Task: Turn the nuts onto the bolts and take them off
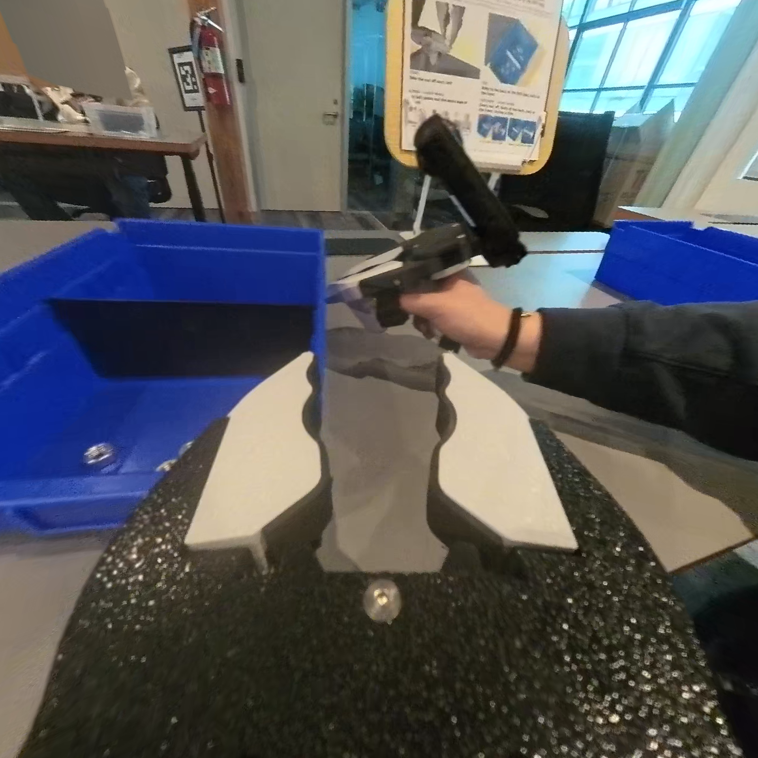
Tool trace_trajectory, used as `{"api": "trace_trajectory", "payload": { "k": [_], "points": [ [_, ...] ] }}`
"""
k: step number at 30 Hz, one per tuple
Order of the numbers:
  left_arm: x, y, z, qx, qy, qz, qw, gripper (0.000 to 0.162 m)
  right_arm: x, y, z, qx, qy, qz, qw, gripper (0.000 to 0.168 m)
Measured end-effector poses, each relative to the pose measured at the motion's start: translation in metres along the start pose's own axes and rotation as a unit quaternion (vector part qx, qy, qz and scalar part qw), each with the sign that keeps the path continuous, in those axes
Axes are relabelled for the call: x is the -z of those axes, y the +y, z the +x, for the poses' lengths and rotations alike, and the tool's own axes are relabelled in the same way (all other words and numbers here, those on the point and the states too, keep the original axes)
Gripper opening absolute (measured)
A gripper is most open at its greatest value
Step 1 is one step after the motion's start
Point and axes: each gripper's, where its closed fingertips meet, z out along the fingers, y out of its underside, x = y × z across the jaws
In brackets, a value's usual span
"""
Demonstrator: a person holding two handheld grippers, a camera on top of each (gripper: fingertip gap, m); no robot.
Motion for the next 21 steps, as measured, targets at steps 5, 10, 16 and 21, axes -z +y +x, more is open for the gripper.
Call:
{"api": "trace_trajectory", "payload": {
  "k": [5,10,16,21],
  "points": [
    [-0.025,0.004,0.019,-0.009,0.027,-0.008,1.0,0.054,0.016,0.01,0.02,-0.002,0.003,0.015,1.0,0.0],
    [-0.039,0.005,0.02,-0.022,0.027,-0.013,0.999,0.053,0.067,0.021,0.046,0.003,0.011,0.054,0.999,0.008],
    [-0.035,-0.027,0.012,-0.082,0.003,-0.016,0.996,0.052,0.122,0.042,0.08,0.031,0.062,0.11,0.991,0.018],
    [-0.036,-0.061,-0.024,-0.132,-0.06,-0.023,0.989,0.051,0.141,0.042,0.082,0.055,0.071,0.143,0.986,0.02]
  ]
}}
